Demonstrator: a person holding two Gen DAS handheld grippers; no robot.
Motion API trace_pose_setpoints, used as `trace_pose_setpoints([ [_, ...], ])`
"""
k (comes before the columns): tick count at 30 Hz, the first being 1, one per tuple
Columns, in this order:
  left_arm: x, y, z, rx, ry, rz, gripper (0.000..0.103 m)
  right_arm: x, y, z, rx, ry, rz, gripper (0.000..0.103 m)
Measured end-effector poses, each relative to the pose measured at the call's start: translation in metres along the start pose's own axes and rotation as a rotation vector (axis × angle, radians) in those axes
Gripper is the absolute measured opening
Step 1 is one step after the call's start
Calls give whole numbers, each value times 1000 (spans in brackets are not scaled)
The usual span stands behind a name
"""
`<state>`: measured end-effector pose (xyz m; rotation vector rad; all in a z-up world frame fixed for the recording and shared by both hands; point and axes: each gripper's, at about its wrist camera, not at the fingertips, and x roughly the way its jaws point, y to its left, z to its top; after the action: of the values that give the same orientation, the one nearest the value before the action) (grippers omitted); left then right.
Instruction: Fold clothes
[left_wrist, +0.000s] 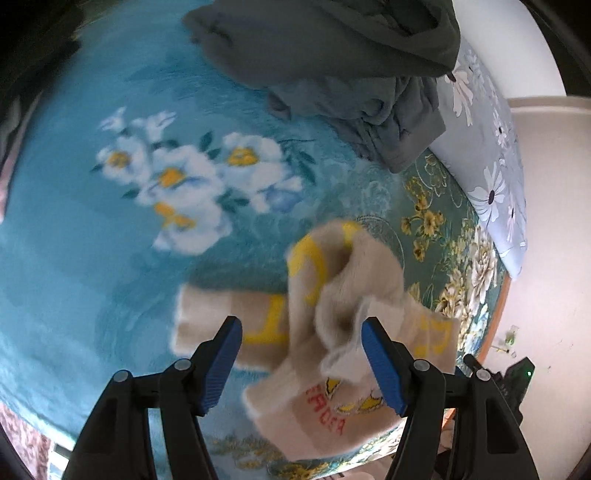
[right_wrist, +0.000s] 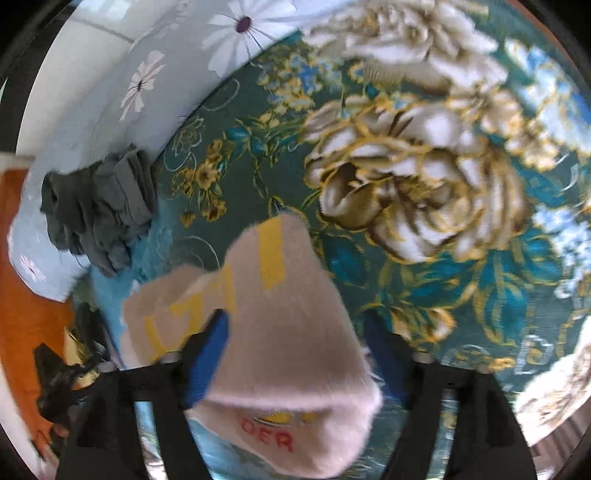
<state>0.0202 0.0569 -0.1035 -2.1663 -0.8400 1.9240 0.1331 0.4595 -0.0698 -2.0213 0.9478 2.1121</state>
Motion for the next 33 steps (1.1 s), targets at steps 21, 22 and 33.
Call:
trace_pose_setpoints([
  [21, 94, -29, 53, 518, 149, 198, 71, 46, 23, 18, -80, 177, -28, 36],
  [22, 98, -33, 52, 542, 153, 206, 71, 42, 24, 17, -88, 172, -36, 30],
  [33, 121, -54, 45, 491, 173, 96, 65, -16, -27, 31, 87, -31, -81, 25],
])
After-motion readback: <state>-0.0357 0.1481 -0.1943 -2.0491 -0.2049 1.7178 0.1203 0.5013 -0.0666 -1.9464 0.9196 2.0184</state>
